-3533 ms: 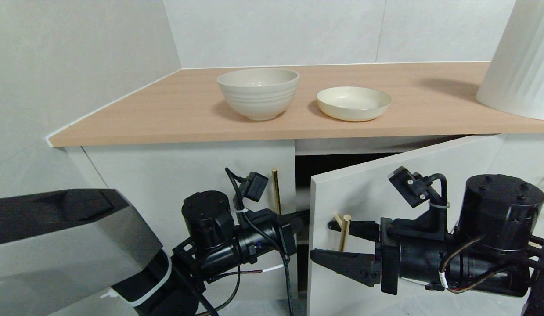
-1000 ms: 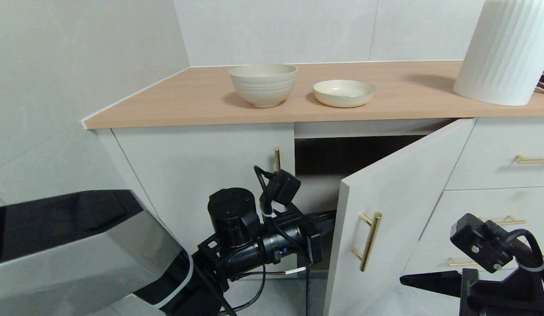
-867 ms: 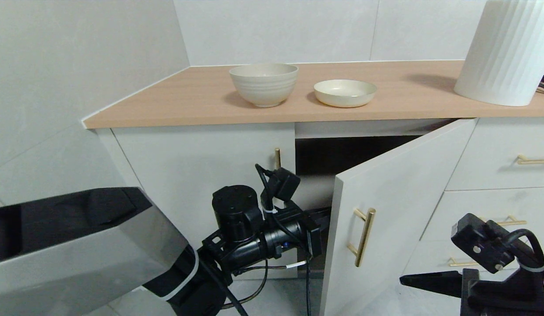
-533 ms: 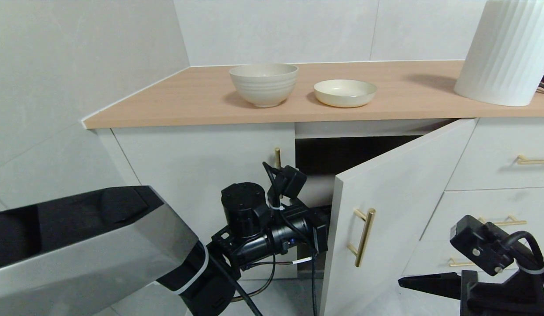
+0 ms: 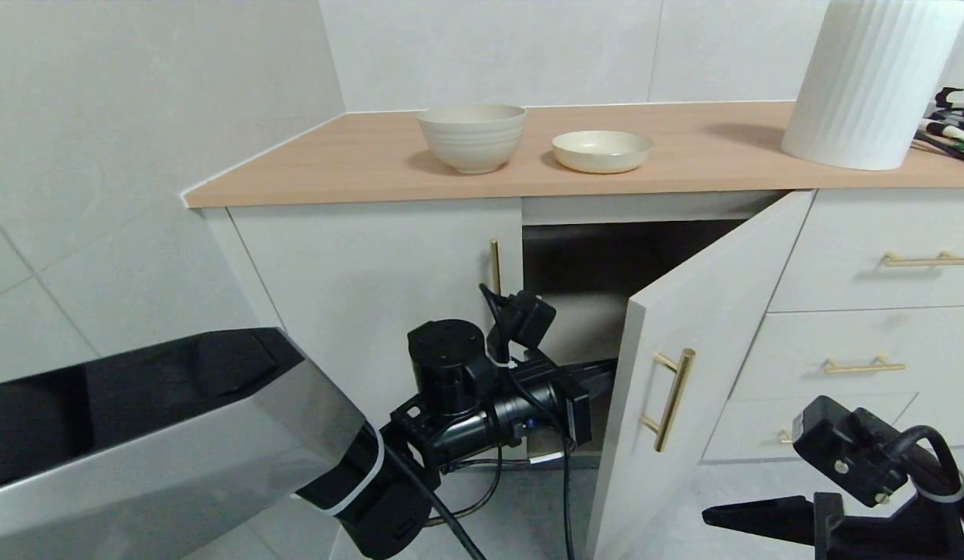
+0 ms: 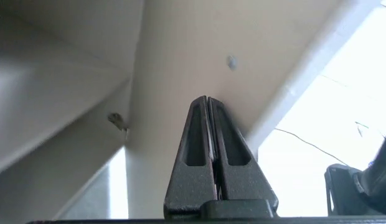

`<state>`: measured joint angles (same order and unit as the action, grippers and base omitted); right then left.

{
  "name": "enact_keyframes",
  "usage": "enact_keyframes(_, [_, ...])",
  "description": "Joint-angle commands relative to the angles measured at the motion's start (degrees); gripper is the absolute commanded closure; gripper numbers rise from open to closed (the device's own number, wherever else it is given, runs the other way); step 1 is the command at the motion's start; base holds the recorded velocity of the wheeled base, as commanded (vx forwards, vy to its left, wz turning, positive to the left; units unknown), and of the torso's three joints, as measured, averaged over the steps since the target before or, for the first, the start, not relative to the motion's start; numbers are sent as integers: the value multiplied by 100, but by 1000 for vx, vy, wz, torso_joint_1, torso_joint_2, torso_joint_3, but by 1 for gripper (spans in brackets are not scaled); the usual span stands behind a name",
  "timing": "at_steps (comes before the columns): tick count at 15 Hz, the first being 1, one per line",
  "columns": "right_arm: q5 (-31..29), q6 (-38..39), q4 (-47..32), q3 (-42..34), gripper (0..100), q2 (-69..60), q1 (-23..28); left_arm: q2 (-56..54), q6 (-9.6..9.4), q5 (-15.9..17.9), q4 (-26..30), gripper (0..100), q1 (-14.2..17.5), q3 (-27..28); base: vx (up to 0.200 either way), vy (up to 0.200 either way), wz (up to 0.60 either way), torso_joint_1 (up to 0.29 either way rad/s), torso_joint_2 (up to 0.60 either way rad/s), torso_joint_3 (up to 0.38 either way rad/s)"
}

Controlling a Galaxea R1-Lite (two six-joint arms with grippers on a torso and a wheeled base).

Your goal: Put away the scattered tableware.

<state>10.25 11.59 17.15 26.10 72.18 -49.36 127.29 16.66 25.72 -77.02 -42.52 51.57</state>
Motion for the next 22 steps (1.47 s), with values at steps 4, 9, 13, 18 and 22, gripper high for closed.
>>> enact_keyframes(4, [3, 1, 16, 0, 0, 24, -21, 199, 3, -6, 12, 100, -37, 152, 0, 0, 0, 0, 0, 0])
enact_keyframes(9, [12, 1, 16, 0, 0, 24, -83, 463, 12, -15, 231, 100, -63, 547, 0, 0, 0, 0, 0, 0])
enact_keyframes(13, [12, 1, 16, 0, 0, 42, -83, 639, 12, -23, 425, 100, -142, 934, 0, 0, 0, 0, 0, 0])
enact_keyframes(18, [530, -87, 25, -140, 0, -213, -118, 226, 144, 451, -111, 100, -1092, 310, 0, 0, 0, 0, 0, 0])
enact_keyframes(22, [750, -280, 25, -193, 0, -459, -109, 111, 179, 513, -59, 100, -960, 275, 0, 0, 0, 0, 0, 0])
